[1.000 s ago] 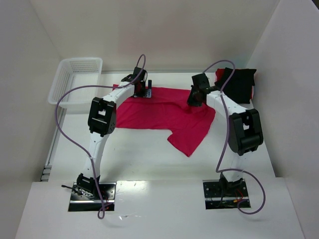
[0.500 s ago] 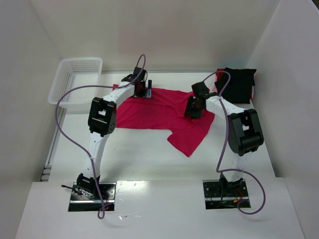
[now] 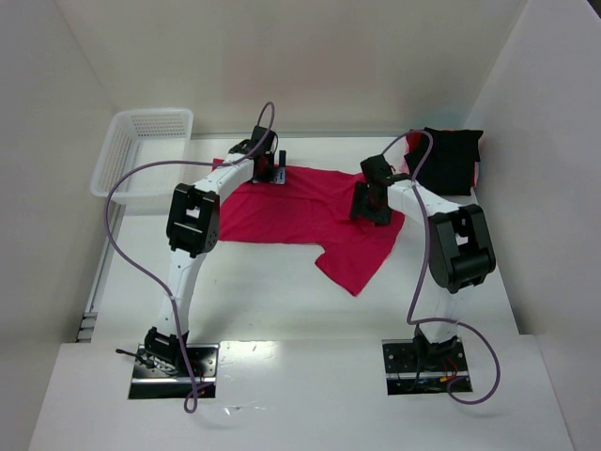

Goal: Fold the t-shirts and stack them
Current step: Fold the flattened tshirt in 1/3 of the way

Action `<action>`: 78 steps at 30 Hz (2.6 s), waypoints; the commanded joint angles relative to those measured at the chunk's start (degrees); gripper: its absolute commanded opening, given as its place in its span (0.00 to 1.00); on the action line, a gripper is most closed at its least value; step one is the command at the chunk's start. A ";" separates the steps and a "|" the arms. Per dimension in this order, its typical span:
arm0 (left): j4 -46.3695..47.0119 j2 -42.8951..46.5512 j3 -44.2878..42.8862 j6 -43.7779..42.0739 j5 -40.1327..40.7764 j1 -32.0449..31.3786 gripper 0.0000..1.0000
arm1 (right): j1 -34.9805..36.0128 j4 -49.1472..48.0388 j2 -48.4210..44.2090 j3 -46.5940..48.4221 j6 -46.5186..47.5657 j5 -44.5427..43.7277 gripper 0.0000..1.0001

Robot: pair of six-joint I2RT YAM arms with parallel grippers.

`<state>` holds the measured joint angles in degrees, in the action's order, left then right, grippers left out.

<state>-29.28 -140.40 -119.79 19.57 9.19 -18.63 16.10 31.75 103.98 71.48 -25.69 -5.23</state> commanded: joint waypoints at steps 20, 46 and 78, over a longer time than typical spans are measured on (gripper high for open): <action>-2.10 -4.01 -0.89 -0.32 -1.28 0.35 1.00 | -0.28 1.99 3.86 4.54 5.30 -13.48 0.20; -2.63 -4.01 -1.41 -1.99 -2.34 0.35 1.00 | -11.70 -3.01 5.24 20.35 2.05 -2.15 0.38; -4.74 -4.53 -2.56 -2.52 -3.39 1.93 1.00 | -12.14 -0.90 27.68 34.88 6.62 -9.17 0.41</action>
<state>-31.38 -141.29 -122.04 17.76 6.96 -17.98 4.62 27.77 131.70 105.78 -20.08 -10.96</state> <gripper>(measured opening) 1.000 0.415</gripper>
